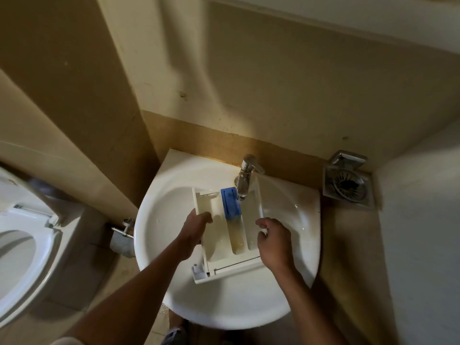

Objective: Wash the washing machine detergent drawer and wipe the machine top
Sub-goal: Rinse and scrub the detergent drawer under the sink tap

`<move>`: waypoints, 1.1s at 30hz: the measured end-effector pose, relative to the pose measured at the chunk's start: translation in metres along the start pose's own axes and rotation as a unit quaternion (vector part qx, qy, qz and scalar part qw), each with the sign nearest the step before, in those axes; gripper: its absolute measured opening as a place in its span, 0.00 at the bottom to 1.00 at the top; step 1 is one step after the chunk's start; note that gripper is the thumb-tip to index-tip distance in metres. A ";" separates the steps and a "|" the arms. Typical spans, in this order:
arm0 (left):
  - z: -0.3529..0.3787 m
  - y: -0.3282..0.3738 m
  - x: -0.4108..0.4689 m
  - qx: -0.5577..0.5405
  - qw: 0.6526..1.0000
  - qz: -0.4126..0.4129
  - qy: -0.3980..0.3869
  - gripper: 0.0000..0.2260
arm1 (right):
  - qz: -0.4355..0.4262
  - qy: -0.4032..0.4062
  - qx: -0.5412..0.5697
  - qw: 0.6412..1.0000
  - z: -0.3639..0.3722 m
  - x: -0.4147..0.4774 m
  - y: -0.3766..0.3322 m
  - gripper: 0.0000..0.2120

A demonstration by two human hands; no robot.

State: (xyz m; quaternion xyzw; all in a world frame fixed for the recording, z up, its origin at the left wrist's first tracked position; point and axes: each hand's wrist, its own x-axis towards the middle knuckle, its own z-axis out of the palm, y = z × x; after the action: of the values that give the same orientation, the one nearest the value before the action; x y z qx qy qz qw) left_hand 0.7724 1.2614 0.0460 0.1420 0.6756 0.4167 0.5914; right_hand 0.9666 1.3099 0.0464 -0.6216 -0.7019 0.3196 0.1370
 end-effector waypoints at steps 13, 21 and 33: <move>0.007 -0.004 0.001 0.120 0.986 0.058 0.102 0.12 | -0.024 0.042 -0.009 0.999 0.007 -0.012 0.009 0.19; -0.011 0.015 0.007 0.177 0.982 0.053 0.047 0.17 | 0.113 0.026 0.107 0.988 0.005 -0.018 0.012 0.15; -0.009 0.017 0.017 0.156 0.988 -0.014 0.003 0.22 | 0.050 0.046 0.013 0.998 0.004 -0.036 0.018 0.25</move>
State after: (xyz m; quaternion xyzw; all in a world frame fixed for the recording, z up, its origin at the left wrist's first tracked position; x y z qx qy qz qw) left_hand 0.7542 1.2799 0.0468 0.2217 0.7364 0.2977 0.5657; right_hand 0.9851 1.2749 0.0394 -0.6680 -0.6590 0.3058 0.1611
